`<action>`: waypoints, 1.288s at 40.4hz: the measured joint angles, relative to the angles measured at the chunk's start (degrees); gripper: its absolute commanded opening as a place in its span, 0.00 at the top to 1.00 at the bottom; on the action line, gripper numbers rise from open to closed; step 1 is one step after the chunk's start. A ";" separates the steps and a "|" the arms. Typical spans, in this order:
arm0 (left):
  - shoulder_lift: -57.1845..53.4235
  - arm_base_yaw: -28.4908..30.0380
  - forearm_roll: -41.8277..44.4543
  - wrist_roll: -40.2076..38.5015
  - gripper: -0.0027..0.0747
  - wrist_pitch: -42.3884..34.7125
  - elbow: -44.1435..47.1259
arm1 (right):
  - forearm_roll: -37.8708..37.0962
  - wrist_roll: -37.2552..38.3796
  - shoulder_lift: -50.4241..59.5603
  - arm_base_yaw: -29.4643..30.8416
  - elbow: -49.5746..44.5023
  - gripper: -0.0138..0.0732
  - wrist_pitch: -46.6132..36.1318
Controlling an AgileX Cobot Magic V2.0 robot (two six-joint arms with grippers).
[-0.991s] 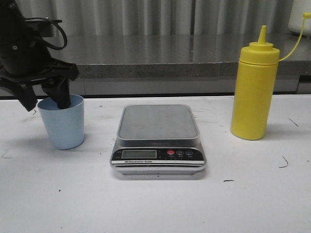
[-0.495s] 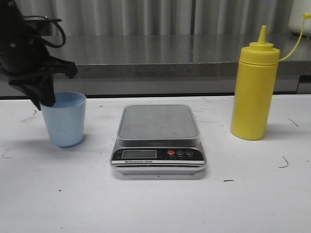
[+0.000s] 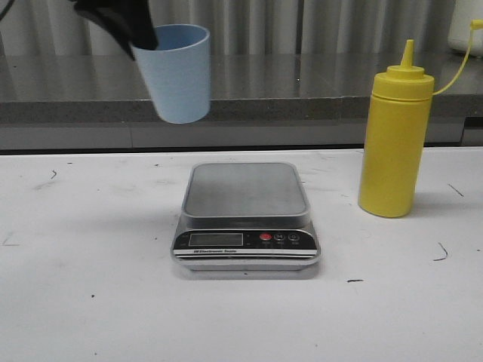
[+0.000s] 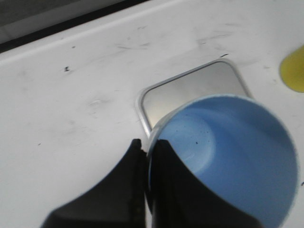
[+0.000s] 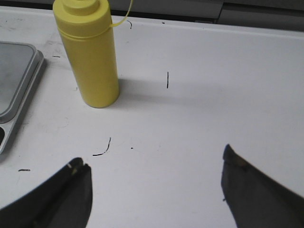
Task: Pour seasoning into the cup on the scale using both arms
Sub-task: 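Lift the blue cup with the left gripper and carry it over the scale, then set the cup on the scale, open the left gripper and withdraw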
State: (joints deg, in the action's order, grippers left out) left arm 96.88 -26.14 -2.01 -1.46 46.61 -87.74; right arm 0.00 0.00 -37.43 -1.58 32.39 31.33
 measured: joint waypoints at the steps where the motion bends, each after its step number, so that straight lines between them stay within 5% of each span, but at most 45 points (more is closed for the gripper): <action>1: 0.49 -0.58 0.00 0.00 0.99 0.00 -0.82 | 0.00 0.00 0.00 0.00 0.00 0.17 0.00; 31: 18.23 -3.10 -1.05 0.00 0.99 0.70 -9.95 | 0.00 0.00 0.00 0.00 -0.10 0.17 0.00; 33: 18.38 -3.10 -1.17 0.00 0.95 0.70 -10.07 | 0.00 0.00 0.00 0.00 -0.10 0.17 0.00; 41: 18.73 -3.34 -1.93 0.00 0.49 1.07 -10.16 | 0.00 0.00 0.00 0.00 -0.10 0.17 0.00; 52: 12.10 -3.48 -2.90 0.00 0.53 3.25 -9.85 | 0.00 0.00 0.00 0.00 -0.10 0.17 0.00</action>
State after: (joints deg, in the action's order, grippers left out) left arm 108.98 -29.62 -4.90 -1.46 49.86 -97.59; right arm 0.00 0.00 -37.43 -1.58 32.29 31.33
